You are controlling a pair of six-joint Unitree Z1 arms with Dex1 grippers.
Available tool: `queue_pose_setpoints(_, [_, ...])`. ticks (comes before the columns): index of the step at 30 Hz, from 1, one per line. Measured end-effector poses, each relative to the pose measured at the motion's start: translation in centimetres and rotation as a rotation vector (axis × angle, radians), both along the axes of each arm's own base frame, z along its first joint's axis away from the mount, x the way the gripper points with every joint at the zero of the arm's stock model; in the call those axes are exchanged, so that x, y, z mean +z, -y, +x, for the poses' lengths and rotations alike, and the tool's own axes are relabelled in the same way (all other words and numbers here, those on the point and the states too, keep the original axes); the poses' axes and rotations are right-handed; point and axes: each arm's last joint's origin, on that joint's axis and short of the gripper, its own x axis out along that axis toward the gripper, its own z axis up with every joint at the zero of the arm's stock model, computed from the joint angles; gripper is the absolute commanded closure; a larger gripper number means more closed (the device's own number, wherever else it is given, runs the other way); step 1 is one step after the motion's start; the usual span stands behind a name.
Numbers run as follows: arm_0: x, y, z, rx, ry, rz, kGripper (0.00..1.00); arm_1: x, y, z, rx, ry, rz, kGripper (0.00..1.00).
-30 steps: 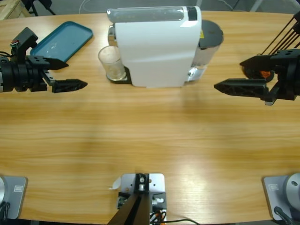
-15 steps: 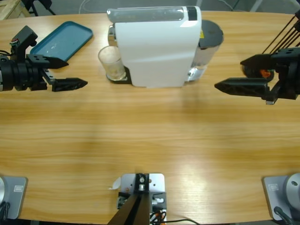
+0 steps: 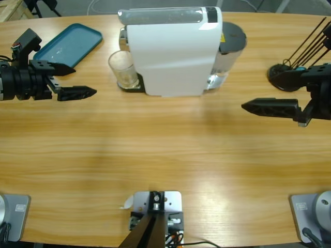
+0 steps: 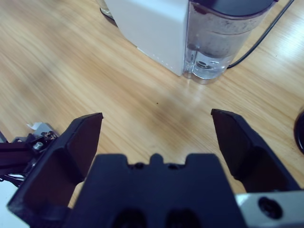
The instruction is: Pour coffee
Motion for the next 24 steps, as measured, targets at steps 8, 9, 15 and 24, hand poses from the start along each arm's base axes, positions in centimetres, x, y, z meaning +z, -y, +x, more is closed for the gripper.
queue_pose_setpoints(8, [0.00, 0.00, 0.00, 0.015, -0.014, -0.011, 0.000, 0.69, -0.09, 0.12, 0.001, 0.009, 0.005, 0.000])
queue_pose_setpoints(9, [0.00, 0.00, 0.00, 0.015, -0.014, -0.011, 0.000, 0.71, -0.08, 0.11, 0.002, 0.008, 0.004, 0.000])
queue_pose_setpoints(15, [0.00, 0.00, 0.00, 0.015, -0.014, -0.011, 0.000, 0.72, -0.03, 0.03, 0.005, 0.000, -0.008, 0.000])
queue_pose_setpoints(24, [0.00, 0.00, 0.00, 0.015, -0.014, -0.011, 0.000, 0.64, 0.04, -0.05, 0.013, -0.004, -0.022, 0.000])
